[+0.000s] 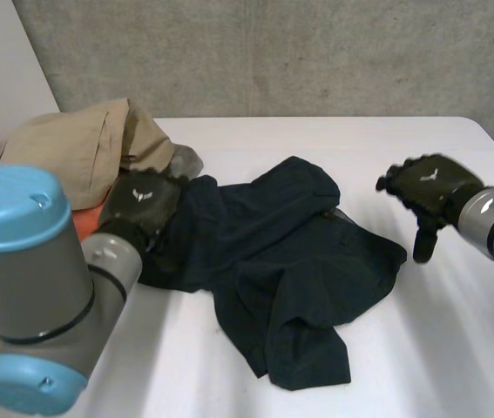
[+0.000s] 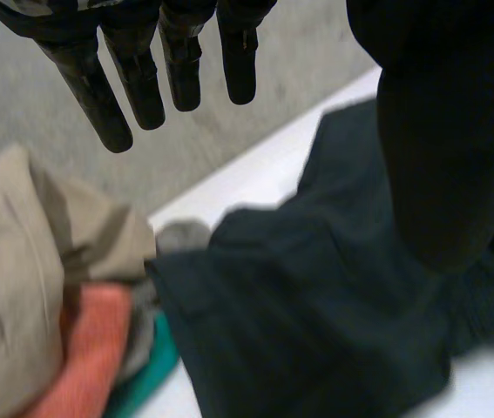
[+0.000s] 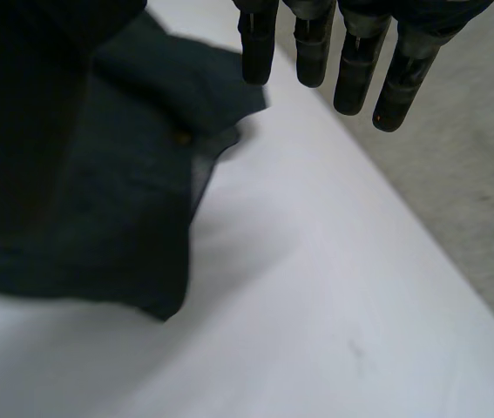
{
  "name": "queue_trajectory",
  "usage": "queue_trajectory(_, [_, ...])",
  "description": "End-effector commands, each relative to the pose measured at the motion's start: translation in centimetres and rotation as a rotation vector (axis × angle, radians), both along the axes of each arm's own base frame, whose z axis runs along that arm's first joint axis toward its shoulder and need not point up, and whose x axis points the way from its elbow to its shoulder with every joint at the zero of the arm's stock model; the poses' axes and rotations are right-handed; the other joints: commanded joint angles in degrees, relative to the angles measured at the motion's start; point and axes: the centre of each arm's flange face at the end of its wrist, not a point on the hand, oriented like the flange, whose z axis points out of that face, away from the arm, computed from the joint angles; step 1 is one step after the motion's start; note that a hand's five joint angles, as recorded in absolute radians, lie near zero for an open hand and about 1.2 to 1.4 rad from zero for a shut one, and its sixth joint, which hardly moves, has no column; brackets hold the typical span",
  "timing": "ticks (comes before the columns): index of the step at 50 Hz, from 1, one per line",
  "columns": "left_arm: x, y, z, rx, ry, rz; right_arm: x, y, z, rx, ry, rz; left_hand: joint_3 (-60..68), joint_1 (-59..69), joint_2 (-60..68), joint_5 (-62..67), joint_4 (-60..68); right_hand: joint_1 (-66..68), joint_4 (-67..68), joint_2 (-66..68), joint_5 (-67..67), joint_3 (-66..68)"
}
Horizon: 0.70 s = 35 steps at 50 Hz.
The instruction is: Fold the laundry.
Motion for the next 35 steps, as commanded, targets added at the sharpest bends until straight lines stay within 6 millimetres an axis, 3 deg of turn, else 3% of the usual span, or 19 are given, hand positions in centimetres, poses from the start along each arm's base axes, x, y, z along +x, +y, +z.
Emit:
queue_trajectory(1, [-0.5,3.6,-2.0,0.115,-0.044,-0.064,0.5,0.0,-2.9,0.066,0.033,0.026,4.7,4.4,4.6,5.4,4.9,-1.2,-3.5,-2.7,-3.3,-2.4])
queue_trajectory(5, [-2.0,5.9,-2.0,0.151,0.020,-0.125,0.7,-0.2,-4.1,0.059,0.018,0.049,6.7,6.4,6.6,7.4,6.9,-1.2,-3.5,-2.7,-3.3,-2.4])
queue_trajectory(12, [-3.0,7.1,-1.1,0.268,0.165,-0.113,1.2,-0.8,-5.3,-0.004,-0.020,0.123,11.3,10.9,11.2,12.0,11.4,4.8,2.5,3.2,2.7,3.6])
queue_trajectory(16, [-4.4,8.4,-1.9,0.361,0.176,-0.137,1.7,-0.7,-6.1,-0.001,-0.016,0.200,11.3,10.9,11.2,12.0,11.4,5.9,3.7,4.4,3.9,4.8])
queue_trajectory(26, [-6.5,7.7,-5.0,0.487,0.207,-0.096,1.9,-0.7,-9.1,0.027,0.071,0.270,11.3,10.9,11.2,12.0,11.4,7.6,5.4,6.1,5.5,6.5])
queue_trajectory(31, [-7.4,7.2,-6.0,0.519,0.226,-0.101,1.9,-0.7,-9.2,0.031,0.072,0.276,14.0,13.6,13.8,14.7,14.1,8.1,5.9,6.6,6.0,7.0])
queue_trajectory(35, [-8.3,6.5,-6.9,0.519,0.225,-0.101,2.0,-0.7,-9.1,0.032,0.066,0.278,24.2,23.8,24.1,24.9,24.3,12.1,9.9,10.6,10.1,11.0])
